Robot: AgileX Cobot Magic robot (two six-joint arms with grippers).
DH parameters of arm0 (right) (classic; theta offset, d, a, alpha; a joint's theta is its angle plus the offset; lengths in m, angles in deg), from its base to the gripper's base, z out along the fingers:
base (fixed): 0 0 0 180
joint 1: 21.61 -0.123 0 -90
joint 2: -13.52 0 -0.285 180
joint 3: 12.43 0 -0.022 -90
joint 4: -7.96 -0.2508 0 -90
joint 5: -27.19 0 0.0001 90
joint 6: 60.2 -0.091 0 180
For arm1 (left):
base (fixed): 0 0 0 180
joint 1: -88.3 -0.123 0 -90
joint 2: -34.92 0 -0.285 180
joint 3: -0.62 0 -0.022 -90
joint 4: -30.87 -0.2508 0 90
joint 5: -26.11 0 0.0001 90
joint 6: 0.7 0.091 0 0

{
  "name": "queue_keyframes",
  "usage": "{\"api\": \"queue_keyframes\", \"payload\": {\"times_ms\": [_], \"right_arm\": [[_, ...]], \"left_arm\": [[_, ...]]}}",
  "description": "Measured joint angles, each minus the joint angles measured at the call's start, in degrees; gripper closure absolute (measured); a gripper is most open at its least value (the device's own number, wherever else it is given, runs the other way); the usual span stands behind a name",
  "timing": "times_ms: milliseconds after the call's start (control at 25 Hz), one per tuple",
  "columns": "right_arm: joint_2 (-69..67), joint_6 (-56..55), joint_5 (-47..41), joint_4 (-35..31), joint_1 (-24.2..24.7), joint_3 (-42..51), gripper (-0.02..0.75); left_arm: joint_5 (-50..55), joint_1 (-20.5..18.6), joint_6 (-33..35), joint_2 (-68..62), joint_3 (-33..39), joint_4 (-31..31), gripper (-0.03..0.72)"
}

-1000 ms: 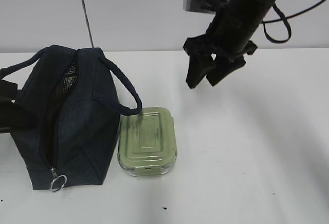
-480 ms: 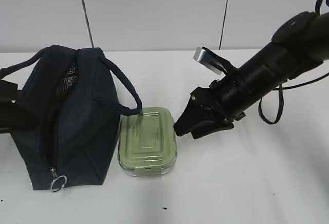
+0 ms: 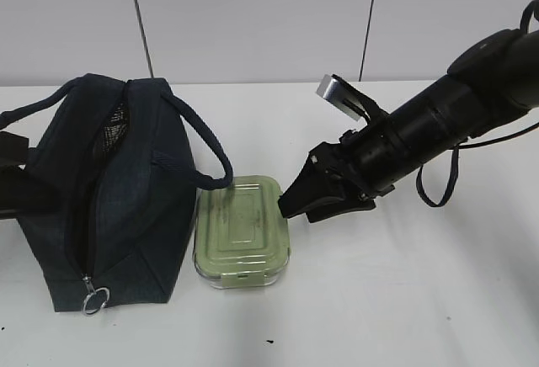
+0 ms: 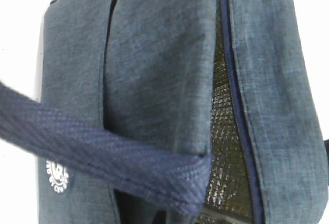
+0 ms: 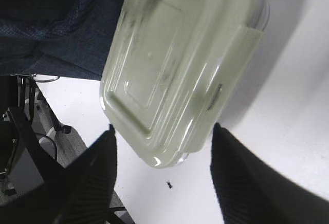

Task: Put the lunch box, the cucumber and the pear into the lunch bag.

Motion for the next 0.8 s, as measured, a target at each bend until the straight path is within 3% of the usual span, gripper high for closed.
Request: {"api": "queue_keyframes", "payload": {"times_ms": [120, 360, 800], "right_arm": [[0.0, 0.0, 1.7, -0.3, 0.0, 0.0, 0.264], [-2.0, 0.2, 2.8, -4.0, 0.0, -0.4, 0.113], [-9.2, 5.0, 3.4, -11.0, 0.0, -0.6, 0.099]], "left_arm": [[0.0, 0.0, 0.0, 0.0, 0.0, 0.0, 0.704], [0.0, 0.0, 0.0, 0.0, 0.0, 0.0, 0.704], [0.5, 0.0, 0.0, 0.0, 0.0, 0.0, 0.705]]}}
